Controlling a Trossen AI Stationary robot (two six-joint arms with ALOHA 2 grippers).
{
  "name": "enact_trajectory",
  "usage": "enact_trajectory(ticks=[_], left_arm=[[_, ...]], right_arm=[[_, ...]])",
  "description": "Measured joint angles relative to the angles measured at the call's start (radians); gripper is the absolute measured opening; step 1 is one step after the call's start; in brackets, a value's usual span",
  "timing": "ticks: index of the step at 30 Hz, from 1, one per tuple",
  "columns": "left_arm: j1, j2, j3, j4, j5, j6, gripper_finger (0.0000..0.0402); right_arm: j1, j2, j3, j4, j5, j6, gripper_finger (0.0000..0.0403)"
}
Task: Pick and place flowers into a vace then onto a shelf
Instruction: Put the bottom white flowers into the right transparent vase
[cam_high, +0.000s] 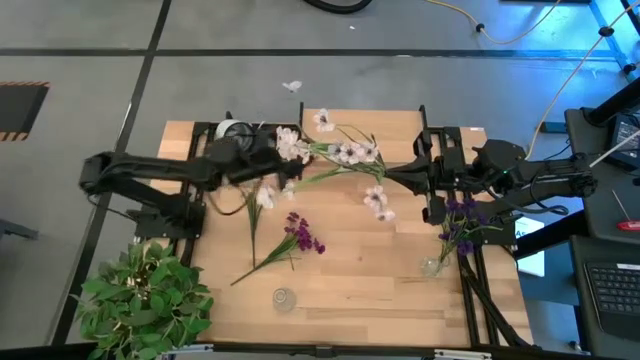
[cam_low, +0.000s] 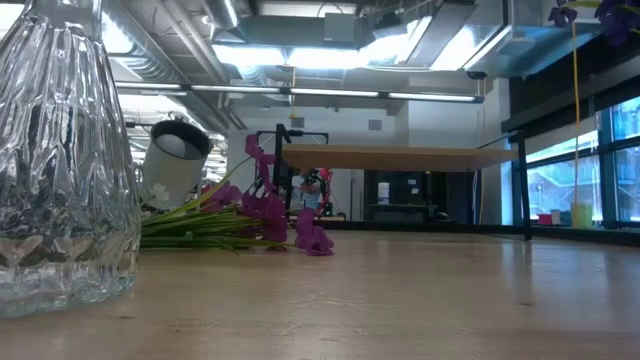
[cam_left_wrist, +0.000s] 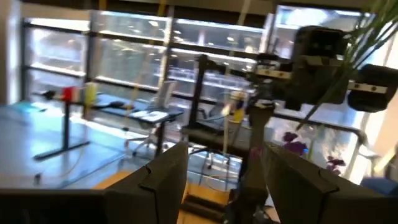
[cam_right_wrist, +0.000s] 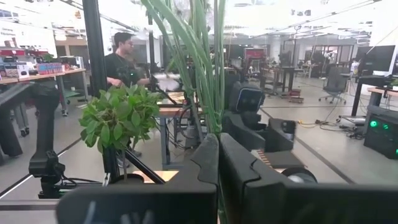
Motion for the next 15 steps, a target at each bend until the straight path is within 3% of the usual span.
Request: enact_trajectory(ticks=[7,15], left_arm=[[-0.025,0.261,0.284,0.0,0.139,0.075,0.0196],[-0.064,0.418,0.46,0.066,0.246,0.093,0.0196]], right_arm=[[0.0,-0.008,0.0,0.001,-0.001,0.002,0.0],[0.0,-0.009,0.0,-0.001,-0.001,0.003,0.0]])
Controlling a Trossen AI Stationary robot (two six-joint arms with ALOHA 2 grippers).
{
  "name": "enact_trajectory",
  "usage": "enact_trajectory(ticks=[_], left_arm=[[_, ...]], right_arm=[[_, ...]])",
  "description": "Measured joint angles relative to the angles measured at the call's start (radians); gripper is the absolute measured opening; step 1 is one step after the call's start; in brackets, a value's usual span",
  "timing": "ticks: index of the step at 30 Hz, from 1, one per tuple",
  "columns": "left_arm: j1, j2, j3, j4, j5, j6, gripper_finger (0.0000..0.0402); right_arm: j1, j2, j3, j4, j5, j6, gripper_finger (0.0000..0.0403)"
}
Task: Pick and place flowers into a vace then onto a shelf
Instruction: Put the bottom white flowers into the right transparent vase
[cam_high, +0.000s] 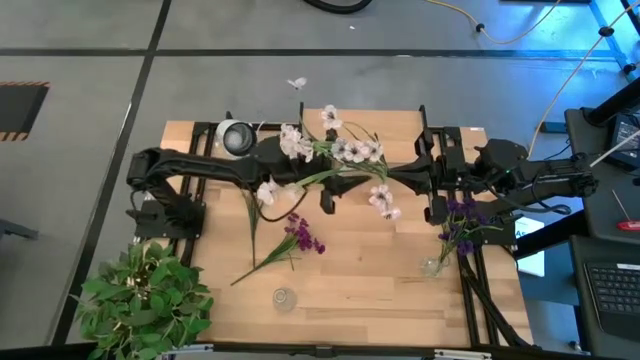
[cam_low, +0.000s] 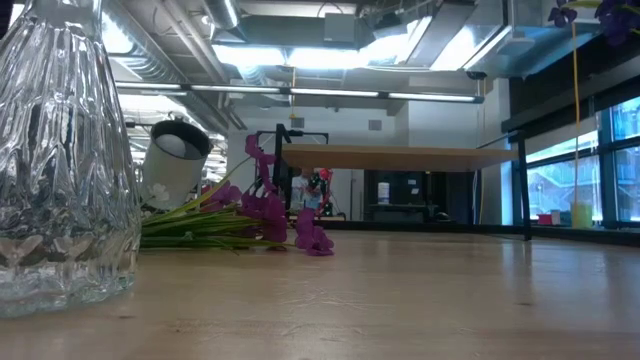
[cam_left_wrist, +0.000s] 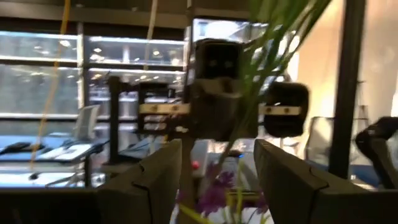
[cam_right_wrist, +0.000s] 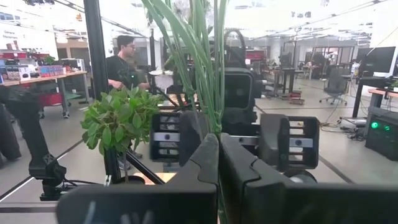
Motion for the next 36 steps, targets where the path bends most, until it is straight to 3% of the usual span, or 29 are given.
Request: enact_trajectory(ticks=[8,24,31,36], left_arm=[[-0.025,0.087,0.092,0.065,0.01,0.001,0.0196],[-0.032,0.09,0.099,0.158,0.023,0.001,0.0189],[-0.032,0.09,0.099,0.158,0.023,0.001,0.0127],[-0.032,0.09,0.099,0.149,0.022,0.001,0.0056]], right_arm=[[0.0,0.003,0.0,-0.013,-0.001,0.0,0.0],[0.0,0.031,-0.001,-0.066,-0.001,0.023,0.0],[0.0,0.018,-0.001,-0.065,-0.001,0.053,0.0005],[0.001,-0.02,-0.001,-0.075,-0.002,0.079,0.0051]])
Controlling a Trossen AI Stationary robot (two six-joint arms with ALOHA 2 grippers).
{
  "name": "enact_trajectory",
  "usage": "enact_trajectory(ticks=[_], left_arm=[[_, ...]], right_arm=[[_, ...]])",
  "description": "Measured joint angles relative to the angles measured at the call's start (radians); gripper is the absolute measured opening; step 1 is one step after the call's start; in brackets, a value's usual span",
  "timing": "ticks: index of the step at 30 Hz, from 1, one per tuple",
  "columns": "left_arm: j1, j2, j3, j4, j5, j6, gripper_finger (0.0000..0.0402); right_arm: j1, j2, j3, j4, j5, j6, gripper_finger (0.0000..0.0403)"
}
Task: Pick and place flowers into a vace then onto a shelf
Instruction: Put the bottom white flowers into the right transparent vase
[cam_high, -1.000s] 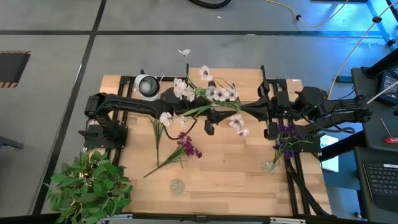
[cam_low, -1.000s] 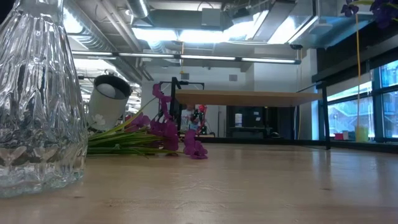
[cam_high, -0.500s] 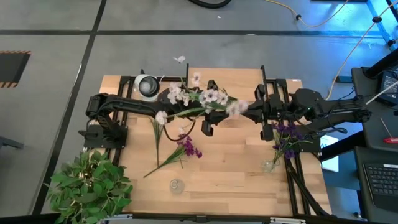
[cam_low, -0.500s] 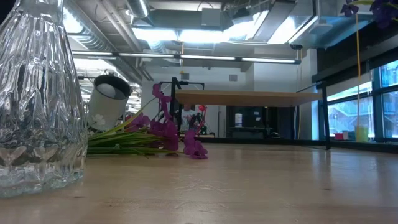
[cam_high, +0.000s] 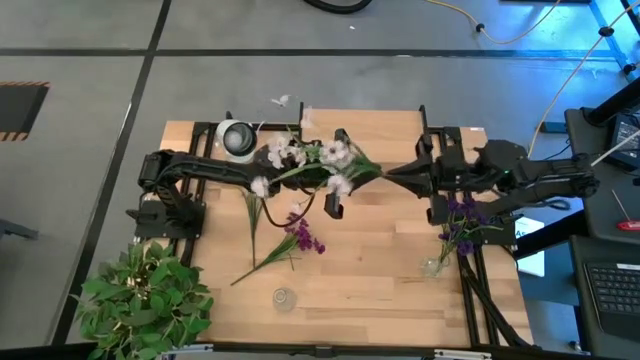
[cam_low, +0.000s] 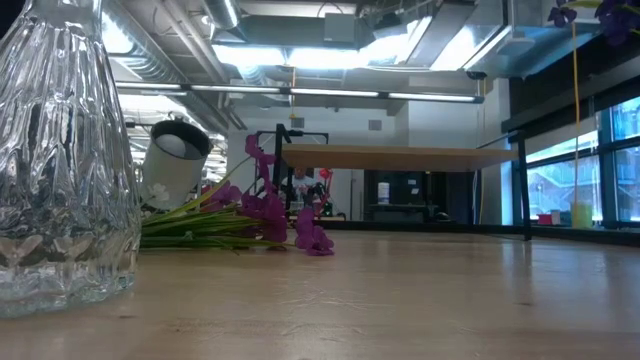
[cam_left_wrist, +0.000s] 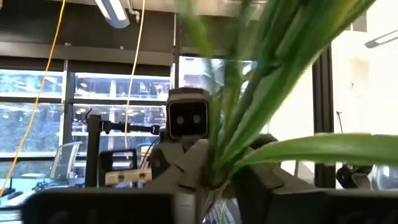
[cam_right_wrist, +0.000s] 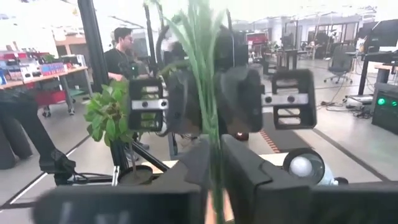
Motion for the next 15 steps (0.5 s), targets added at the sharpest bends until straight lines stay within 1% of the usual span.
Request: enact_trajectory(ticks=[3,5,8,11,15], left_arm=[[0.0,0.0,0.0,-0.022,0.017,0.01,0.0015],[0.0,0.0,-0.001,-0.029,0.029,0.014,0.001],[-0.004,0.0,-0.001,-0.047,0.031,0.015,0.001],[-0.006,0.003,-0.001,-0.074,0.032,0.006,0.0007],[-0.006,0.056,-0.001,-0.023,0.035,-0.076,0.0007]], right_arm=[[0.0,-0.046,0.0,-0.04,0.001,0.001,0.0103],[0.0,-0.088,0.0,-0.086,0.012,0.016,0.0138],[0.0,-0.165,0.0,-0.164,0.059,0.026,0.0182],[0.0,-0.235,0.0,-0.214,0.079,0.047,0.021],[0.0,-0.294,0.0,-0.253,0.082,0.078,0.0228]])
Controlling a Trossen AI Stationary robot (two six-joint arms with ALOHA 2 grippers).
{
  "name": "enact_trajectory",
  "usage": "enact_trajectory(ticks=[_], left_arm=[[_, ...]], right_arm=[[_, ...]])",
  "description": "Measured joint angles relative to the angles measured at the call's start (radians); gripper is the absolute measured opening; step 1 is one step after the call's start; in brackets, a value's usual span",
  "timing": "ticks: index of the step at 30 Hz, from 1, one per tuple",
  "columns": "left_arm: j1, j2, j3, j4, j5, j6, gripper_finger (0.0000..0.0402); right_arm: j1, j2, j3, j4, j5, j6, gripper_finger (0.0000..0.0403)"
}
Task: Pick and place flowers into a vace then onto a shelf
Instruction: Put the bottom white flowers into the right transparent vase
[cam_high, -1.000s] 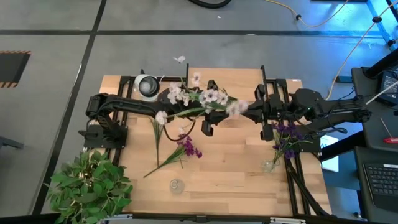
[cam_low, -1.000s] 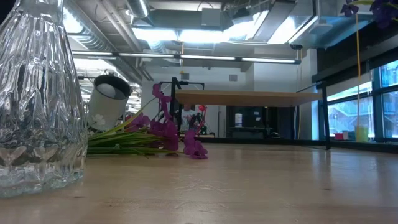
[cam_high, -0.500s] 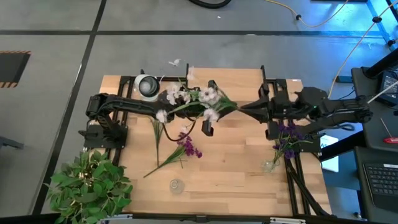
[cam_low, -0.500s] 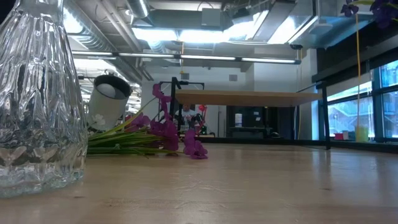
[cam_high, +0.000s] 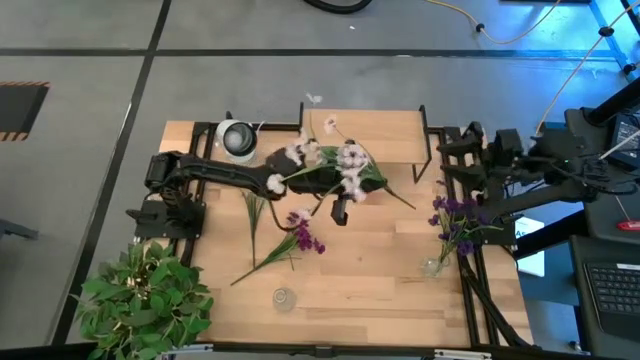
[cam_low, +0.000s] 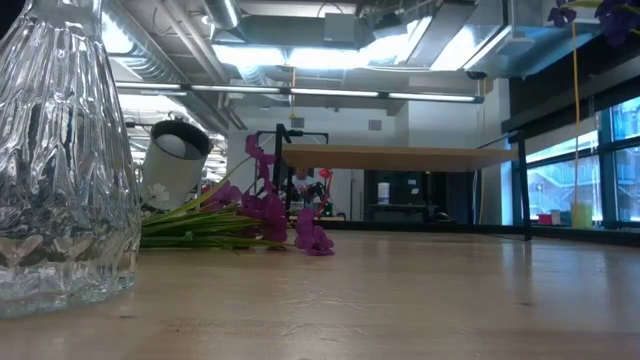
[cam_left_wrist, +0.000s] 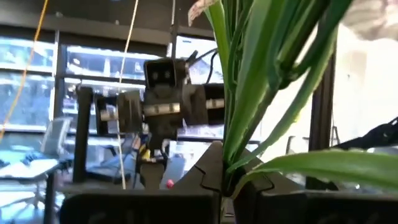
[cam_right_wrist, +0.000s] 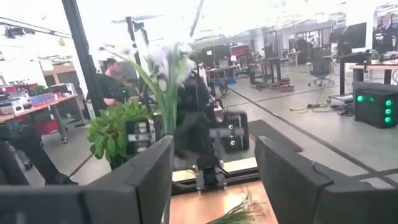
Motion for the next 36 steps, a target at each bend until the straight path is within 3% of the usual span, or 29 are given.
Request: enact_trajectory(ticks=[9,17,26,36], left_arm=[[-0.031,0.205,0.003,0.209,0.151,-0.134,0.0005],[-0.125,0.417,0.184,0.209,-0.085,-0.014,0.0005],[-0.143,0.629,0.495,-0.001,-0.179,-0.01,0.0004],[-0.144,0.66,0.565,-0.146,-0.223,0.015,0.0004]], right_arm=[[0.0,-0.021,0.0,-0.046,0.0,0.001,0.0232],[0.0,-0.019,0.0,-0.087,-0.001,0.057,0.0232],[0.0,-0.021,0.0,-0.18,-0.017,0.087,0.0232],[0.0,-0.021,0.0,-0.183,-0.047,0.1,0.0232]])
